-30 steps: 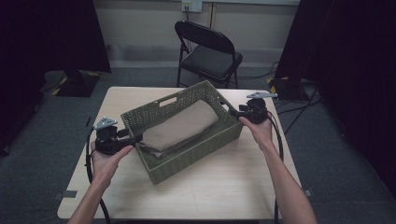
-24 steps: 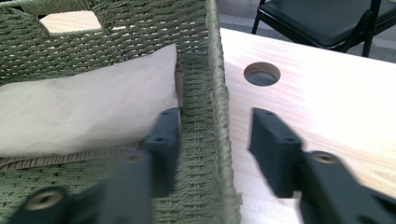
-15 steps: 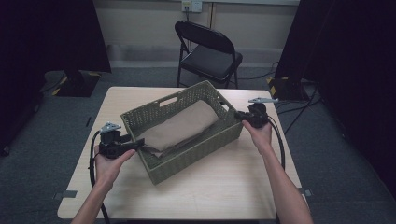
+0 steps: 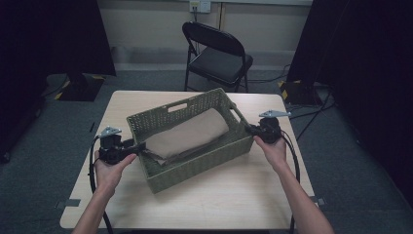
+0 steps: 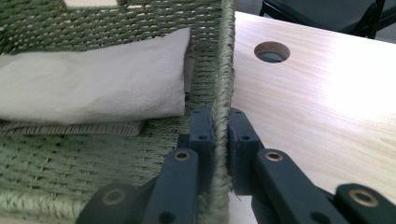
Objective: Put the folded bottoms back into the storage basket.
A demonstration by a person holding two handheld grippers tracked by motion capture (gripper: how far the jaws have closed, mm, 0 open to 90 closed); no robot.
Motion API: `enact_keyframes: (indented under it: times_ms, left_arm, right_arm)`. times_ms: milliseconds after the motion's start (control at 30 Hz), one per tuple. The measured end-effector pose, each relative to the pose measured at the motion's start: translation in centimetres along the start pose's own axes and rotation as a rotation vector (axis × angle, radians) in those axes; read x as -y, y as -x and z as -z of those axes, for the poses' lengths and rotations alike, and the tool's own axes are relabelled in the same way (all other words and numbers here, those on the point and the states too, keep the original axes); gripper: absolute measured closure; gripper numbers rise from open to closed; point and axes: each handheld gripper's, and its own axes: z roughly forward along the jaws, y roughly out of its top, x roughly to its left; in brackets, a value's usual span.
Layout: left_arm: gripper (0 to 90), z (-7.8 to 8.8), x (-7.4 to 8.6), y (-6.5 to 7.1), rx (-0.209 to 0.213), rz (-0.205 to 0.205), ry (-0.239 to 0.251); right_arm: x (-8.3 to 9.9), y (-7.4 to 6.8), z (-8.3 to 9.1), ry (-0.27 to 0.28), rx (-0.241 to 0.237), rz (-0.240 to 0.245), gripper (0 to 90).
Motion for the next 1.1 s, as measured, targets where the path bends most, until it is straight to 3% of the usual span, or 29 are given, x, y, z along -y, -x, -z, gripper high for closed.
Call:
enact_keyframes:
  times_ms: [67, 300, 400, 500, 567, 833, 900, 967, 1000, 1100]
  left_arm:
    - [44.7, -0.1, -0.1, -0.2, -0.015, 0.007, 0.005]
    - [49.0, -0.2, -0.1, -0.9, -0.009, 0.007, 0.017]
    - [49.7, -0.3, -0.2, -1.1, -0.007, -0.001, 0.018]
    - [49.6, -0.3, -0.3, -1.0, -0.009, -0.009, 0.008]
    - [49.7, -0.3, -0.4, -1.0, -0.015, -0.016, -0.001]
    - [50.9, -0.4, -0.6, -1.2, -0.028, -0.027, 0.002]
    - [51.0, -0.4, -0.6, -1.2, -0.029, -0.033, -0.002]
    - [51.0, -0.4, -0.7, -1.2, -0.028, -0.037, -0.007]
    - [50.9, -0.4, -0.7, -1.2, -0.026, -0.036, -0.007]
    - [51.1, -0.5, -0.8, -1.3, -0.027, -0.038, -0.012]
  right_arm:
    - [0.6, -0.5, 0.7, 0.003, -0.021, -0.015, 81.1]
    - [1.9, -2.0, 2.7, -0.002, -0.027, 0.001, 76.5]
    - [2.3, -2.3, 3.3, 0.003, -0.042, 0.009, 67.3]
    - [1.7, -1.9, 3.6, 0.045, -0.053, 0.029, 60.3]
    - [0.9, -1.2, 3.1, 0.052, -0.06, 0.005, 59.3]
    - [-2.0, 0.1, -0.3, 0.043, -0.079, -0.011, 62.1]
    - [-2.2, 0.2, -0.8, 0.034, -0.083, -0.011, 63.9]
    - [-2.1, 0.2, -1.2, 0.019, -0.087, -0.01, 71.1]
    - [-2.0, 0.2, -1.3, 0.018, -0.101, -0.014, 72.0]
    - [-1.8, -0.1, -1.2, 0.023, -0.083, -0.015, 72.9]
